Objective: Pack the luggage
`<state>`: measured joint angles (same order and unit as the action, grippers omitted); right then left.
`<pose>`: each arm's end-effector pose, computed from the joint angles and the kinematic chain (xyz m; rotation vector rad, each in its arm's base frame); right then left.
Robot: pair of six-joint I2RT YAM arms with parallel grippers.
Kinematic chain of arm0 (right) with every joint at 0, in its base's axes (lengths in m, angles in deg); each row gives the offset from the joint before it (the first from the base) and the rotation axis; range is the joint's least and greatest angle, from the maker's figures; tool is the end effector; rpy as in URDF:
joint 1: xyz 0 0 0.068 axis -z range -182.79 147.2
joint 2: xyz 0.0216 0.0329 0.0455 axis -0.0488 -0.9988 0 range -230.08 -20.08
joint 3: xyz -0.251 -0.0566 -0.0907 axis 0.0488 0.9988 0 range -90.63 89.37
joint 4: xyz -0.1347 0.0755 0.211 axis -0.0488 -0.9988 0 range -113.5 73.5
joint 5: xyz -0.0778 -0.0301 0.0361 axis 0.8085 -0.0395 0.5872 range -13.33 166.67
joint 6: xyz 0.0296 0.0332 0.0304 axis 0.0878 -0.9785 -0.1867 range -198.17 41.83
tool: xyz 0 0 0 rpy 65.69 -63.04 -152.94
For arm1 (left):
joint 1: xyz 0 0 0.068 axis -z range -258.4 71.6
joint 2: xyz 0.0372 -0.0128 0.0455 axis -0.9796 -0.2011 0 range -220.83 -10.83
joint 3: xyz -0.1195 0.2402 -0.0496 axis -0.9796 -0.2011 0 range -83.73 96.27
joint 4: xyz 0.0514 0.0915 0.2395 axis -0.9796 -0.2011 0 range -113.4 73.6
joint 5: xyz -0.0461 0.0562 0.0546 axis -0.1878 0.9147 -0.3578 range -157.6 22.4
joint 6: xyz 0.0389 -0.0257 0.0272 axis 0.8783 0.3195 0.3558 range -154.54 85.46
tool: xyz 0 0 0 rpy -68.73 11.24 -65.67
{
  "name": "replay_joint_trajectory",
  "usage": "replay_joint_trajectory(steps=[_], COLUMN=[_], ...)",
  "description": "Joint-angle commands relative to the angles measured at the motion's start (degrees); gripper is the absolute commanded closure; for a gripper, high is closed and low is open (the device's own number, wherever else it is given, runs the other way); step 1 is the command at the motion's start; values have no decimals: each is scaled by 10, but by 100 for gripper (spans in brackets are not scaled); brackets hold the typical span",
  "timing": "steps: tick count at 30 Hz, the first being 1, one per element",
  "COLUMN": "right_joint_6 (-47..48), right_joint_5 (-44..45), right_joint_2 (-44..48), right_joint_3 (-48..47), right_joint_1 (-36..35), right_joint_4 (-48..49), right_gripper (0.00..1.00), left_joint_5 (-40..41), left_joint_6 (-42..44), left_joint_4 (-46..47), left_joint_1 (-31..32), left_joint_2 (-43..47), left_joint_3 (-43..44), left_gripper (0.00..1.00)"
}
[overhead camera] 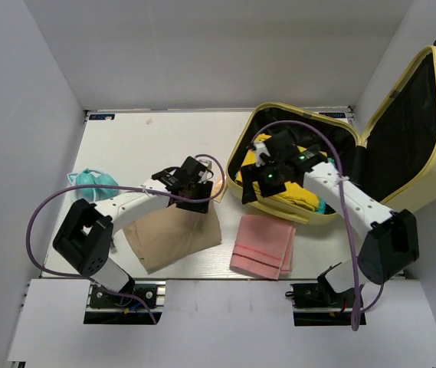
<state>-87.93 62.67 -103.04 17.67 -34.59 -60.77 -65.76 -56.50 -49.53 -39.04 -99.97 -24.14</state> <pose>0.2512 0.1660 0.2972 -0.5945 2.5360 0.5852 0.2397 -0.1952 0.2115 0.3982 2.6703 -0.2973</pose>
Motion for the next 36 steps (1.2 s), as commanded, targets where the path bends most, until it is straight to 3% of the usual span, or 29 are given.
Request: replay_joint_trajectory(steps=[1, 2, 3, 6, 7, 9, 10, 14, 16, 20, 25, 31, 35, 36], right_joint_6=[11, 8, 7, -3, -15, -16, -22, -45, -58, -95, -140, -153, -155, -155], right_joint_5=[26, 34, 35, 53, 77, 88, 121, 149, 151, 151, 174, 171, 146, 145], right_joint_2=[-10, -12, -14, -39, -53, -82, -87, -124, -135, -193, -272, -337, -338, -335], right_joint_3=[-34, -36, -36, -39, -43, -52, -64, -78, -75, -76, -71, -93, -62, -57], right_joint_1=[-34, -48, -64, -103, -118, -149, -161, -196, -211, -232, -232, -235, -237, -239], right_joint_4=[14, 16, 17, 23, 25, 25, 24, 72, 112, 181, 250, 237, 239, 246], right_gripper=[16, 16, 16, 16, 16, 16, 16, 16, 16, 16, 16, 16, 31, 42], left_joint_5=[13, 20, 23, 56, 118, 167, 223, 277, 279, 233, 194, 191, 193, 193], left_joint_6=[-4, -8, -20, -51, -94, -143, -176, -243, -255, -234, -211, -199, -198, -198], left_joint_4=[-33, -37, -52, -110, -131, -251, -281, -417, -429, -412, -391, -386, -383, -384], left_joint_1=[-4, -4, -6, -17, -28, -49, -72, -171, -228, -279, -285, -284, -284, -285], left_joint_2=[19, 32, 38, 79, 92, 141, 175, 254, 302, 347, 359, 363, 368, 368], left_joint_3=[8, 1, -5, -18, -20, -7, -2, -14, -28, -77, -90, -88, -94, -94], left_gripper=[26, 21, 9, 7, 7, 2, 0, 0, 0, 0, 0, 0, 0, 0])
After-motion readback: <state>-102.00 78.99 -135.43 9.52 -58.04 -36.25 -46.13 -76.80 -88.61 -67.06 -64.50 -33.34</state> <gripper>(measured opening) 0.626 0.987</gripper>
